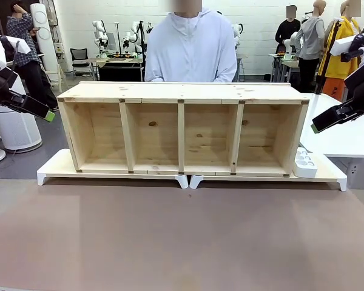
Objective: Perform cable management.
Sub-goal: When the cord part of the Power Cable appears at the lower middle area of the table and stops, grasp the cord part of the Power Cable.
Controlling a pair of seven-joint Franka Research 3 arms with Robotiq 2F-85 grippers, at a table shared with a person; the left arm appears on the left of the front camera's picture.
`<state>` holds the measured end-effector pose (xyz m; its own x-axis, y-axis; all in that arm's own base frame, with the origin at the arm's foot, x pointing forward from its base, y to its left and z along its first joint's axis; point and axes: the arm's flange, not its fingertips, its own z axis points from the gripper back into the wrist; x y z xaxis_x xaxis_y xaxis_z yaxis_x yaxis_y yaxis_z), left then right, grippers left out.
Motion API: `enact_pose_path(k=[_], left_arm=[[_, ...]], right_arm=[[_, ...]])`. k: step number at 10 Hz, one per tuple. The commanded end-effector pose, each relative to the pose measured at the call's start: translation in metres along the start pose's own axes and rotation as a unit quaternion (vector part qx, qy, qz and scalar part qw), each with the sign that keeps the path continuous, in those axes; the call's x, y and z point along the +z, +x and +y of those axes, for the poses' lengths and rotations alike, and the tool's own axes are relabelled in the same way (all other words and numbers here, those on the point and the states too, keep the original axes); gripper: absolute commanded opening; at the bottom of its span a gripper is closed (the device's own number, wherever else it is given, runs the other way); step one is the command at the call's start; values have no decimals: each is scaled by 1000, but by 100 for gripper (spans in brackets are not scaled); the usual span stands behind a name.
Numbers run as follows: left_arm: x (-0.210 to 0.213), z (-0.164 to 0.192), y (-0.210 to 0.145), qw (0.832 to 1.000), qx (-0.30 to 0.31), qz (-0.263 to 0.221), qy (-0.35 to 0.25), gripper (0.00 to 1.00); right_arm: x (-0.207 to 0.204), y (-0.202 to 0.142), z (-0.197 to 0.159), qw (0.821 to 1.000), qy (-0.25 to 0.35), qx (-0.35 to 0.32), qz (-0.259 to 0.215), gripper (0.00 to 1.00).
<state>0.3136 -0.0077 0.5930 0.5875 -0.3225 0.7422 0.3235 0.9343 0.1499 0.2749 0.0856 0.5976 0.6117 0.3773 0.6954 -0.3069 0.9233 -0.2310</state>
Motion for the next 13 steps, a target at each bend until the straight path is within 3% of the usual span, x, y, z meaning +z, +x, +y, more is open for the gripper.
enact_pose_path(k=[1, 13], left_arm=[[-1, 1, 1, 1000, 4, -5, 2, 100], [-1, 1, 1, 1000, 4, -5, 2, 100]], right_arm=[[-5, 2, -2, 1000, -2, 7, -6, 100], [-5, 2, -2, 1000, -2, 7, -6, 100]])
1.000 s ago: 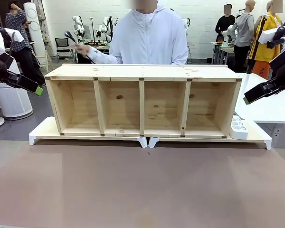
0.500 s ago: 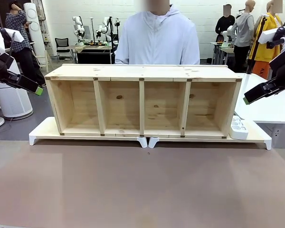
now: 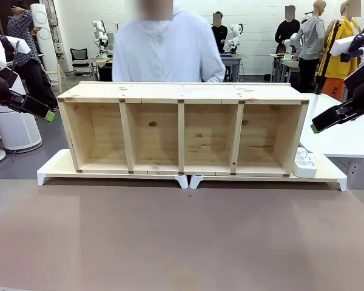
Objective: Perform cable management.
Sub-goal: When the cord part of the Power Cable appears at the lower middle area of the table and stops, grasp the cord part of the Power Cable.
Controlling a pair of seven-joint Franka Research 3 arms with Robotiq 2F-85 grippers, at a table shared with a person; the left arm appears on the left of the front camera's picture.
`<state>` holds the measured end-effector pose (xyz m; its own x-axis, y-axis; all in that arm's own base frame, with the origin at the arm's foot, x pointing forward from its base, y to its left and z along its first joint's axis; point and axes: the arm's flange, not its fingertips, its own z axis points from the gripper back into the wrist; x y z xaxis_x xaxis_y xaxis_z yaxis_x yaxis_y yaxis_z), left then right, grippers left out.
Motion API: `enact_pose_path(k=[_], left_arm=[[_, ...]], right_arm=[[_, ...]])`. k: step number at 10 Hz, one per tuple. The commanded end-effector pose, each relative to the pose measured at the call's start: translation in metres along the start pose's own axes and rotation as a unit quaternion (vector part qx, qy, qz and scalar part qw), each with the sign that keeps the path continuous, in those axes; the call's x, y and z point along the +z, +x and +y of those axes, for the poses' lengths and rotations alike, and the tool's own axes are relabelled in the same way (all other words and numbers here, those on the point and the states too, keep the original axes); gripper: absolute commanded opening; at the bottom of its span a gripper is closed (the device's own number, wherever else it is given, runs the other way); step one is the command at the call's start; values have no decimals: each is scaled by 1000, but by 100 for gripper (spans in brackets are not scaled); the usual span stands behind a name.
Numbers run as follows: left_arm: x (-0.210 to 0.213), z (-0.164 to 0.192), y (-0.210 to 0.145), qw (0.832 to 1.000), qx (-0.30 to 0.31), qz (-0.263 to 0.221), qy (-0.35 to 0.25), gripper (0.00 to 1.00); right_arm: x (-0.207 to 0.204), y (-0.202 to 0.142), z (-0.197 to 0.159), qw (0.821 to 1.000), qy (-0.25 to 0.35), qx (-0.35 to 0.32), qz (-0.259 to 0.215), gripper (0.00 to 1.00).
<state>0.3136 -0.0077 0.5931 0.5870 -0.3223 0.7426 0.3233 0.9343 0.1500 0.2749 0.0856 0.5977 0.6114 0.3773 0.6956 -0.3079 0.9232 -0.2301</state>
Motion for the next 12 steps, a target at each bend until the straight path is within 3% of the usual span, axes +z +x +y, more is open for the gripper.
enact_pose_path(k=[1, 12], left_arm=[[-1, 1, 1, 1000, 4, -5, 2, 100], [-1, 1, 1, 1000, 4, -5, 2, 100]], right_arm=[[-5, 2, -2, 1000, -2, 7, -5, 100], [-5, 2, -2, 1000, -2, 7, -5, 100]])
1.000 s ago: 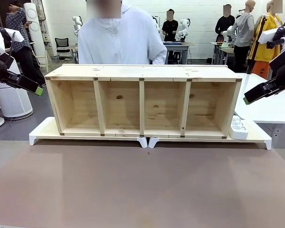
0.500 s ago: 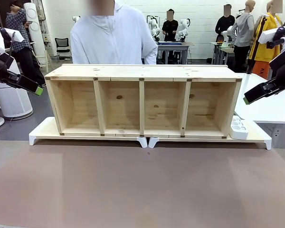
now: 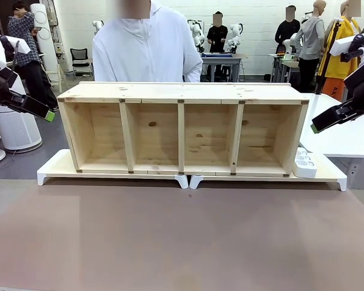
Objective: Perform cable management.
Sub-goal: When the cord part of the Power Cable appears at the lower middle area of the table and stops, grasp the cord part of the Power Cable.
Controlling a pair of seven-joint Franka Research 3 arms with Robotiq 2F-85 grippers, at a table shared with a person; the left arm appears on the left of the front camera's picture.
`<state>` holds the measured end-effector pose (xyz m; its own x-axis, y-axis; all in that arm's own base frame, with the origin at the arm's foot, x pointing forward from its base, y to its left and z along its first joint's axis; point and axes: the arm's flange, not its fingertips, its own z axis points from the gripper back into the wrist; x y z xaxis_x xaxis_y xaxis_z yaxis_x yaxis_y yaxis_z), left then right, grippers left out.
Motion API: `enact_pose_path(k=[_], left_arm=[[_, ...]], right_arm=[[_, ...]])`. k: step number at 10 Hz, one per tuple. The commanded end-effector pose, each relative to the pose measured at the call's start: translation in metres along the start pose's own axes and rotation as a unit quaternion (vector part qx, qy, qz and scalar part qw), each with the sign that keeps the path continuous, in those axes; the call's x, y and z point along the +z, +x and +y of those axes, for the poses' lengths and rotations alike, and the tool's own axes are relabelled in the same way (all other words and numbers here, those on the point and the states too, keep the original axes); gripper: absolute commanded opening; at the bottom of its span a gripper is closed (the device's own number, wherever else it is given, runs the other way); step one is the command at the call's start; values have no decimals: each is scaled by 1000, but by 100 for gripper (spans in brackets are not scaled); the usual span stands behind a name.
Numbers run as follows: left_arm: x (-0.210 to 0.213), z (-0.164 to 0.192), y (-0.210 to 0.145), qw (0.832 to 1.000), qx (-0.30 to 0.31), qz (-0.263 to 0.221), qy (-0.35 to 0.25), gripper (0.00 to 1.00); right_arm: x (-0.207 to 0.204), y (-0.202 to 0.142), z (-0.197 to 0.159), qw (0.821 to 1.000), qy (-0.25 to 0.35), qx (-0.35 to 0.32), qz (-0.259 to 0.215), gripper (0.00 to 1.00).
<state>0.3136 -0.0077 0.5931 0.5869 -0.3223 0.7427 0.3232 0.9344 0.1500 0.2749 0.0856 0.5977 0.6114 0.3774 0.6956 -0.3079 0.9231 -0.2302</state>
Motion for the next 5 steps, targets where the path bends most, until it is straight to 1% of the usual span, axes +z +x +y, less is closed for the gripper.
enact_pose_path(k=[1, 5], left_arm=[[-1, 1, 1, 1000, 4, -5, 2, 100], [-1, 1, 1, 1000, 4, -5, 2, 100]], right_arm=[[-5, 2, -2, 1000, -2, 7, -5, 100], [-5, 2, -2, 1000, -2, 7, -5, 100]])
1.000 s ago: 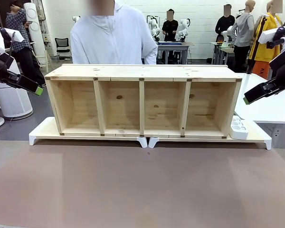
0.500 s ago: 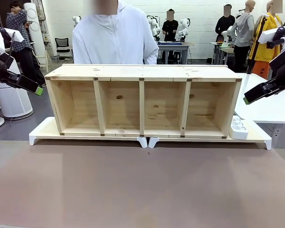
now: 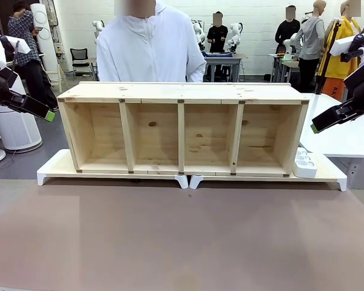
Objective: Perform cable management.
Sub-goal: When the cord part of the Power Cable appears at the lower middle area of the table and stops, grasp the cord part of the Power Cable.
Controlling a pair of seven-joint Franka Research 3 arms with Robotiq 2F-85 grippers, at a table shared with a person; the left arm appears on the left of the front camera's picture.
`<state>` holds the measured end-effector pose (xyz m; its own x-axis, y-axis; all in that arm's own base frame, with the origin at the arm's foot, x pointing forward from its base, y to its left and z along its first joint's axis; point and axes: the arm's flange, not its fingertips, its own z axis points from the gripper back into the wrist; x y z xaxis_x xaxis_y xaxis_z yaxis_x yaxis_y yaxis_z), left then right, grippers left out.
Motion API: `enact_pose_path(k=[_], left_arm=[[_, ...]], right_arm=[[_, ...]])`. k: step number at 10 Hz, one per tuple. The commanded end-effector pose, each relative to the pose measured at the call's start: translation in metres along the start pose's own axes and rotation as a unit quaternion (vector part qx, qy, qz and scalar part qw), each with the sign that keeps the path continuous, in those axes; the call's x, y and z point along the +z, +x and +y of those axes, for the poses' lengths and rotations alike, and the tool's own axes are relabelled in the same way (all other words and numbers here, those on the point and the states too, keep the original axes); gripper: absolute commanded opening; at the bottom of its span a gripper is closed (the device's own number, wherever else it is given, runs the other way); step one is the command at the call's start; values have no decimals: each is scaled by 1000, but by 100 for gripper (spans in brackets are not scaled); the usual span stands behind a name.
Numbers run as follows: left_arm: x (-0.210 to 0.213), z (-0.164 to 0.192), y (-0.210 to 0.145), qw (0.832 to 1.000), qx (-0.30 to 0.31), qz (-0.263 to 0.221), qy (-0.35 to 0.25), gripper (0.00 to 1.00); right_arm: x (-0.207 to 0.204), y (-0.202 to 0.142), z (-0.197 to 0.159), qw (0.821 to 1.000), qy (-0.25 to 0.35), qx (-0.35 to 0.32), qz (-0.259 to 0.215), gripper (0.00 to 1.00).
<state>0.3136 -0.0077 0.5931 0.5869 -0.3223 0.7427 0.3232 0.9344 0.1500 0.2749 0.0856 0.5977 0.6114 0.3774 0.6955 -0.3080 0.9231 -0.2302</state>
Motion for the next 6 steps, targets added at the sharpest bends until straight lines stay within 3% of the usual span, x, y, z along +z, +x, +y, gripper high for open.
enact_pose_path(k=[1, 6], left_arm=[[-1, 1, 1, 1000, 4, -5, 2, 100], [-1, 1, 1, 1000, 4, -5, 2, 100]], right_arm=[[-5, 2, -2, 1000, -2, 7, -5, 100], [-5, 2, -2, 1000, -2, 7, -5, 100]])
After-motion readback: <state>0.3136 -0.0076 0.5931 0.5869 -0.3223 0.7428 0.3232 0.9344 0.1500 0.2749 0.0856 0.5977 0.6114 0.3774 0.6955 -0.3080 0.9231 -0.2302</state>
